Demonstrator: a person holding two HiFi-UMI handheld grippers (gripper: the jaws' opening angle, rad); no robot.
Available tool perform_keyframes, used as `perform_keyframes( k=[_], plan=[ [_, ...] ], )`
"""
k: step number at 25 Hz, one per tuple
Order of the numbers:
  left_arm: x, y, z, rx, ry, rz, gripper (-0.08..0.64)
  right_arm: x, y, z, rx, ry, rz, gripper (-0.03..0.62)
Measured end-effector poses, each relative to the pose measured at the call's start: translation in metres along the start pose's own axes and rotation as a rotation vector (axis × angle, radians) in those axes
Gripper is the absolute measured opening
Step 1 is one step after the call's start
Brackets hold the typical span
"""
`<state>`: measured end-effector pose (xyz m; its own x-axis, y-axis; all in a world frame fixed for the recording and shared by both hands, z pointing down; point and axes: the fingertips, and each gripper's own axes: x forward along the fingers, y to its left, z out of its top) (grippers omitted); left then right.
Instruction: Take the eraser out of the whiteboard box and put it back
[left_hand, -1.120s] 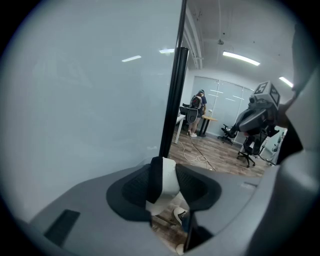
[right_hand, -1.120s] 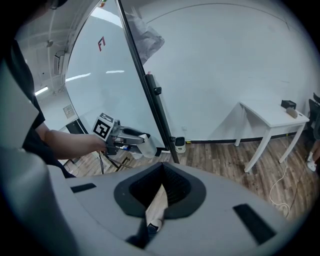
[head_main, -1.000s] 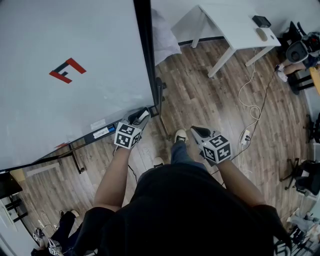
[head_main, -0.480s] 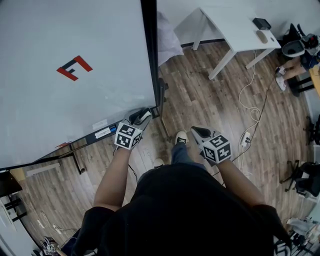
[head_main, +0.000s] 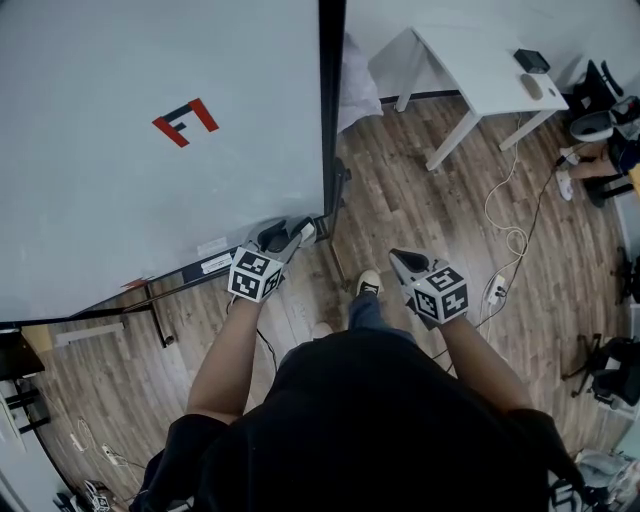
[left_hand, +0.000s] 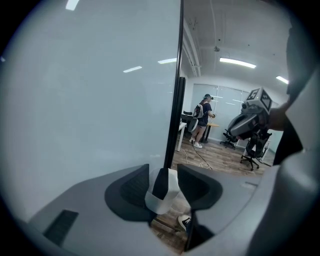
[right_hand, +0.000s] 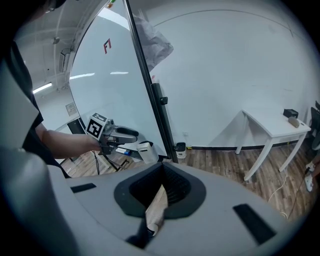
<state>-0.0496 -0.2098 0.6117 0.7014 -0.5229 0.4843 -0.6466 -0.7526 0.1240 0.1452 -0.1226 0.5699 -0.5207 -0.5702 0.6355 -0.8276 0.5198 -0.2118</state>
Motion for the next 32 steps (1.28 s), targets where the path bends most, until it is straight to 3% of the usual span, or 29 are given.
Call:
perform_keyframes(
  k=[16, 32],
  plan=[
    [-0.070, 0.001, 0.003, 0.007, -0.071, 0.089, 0.179, 0.003, 0.028, 0.007, -0.016, -0.034, 0.030, -0.006],
    [-0.110, -0.026, -0.014, 0.027, -0.107, 0.069, 0.145, 0.005, 0.066, 0.006, -0.053, -0.047, 0.049, -0.006]
  ],
)
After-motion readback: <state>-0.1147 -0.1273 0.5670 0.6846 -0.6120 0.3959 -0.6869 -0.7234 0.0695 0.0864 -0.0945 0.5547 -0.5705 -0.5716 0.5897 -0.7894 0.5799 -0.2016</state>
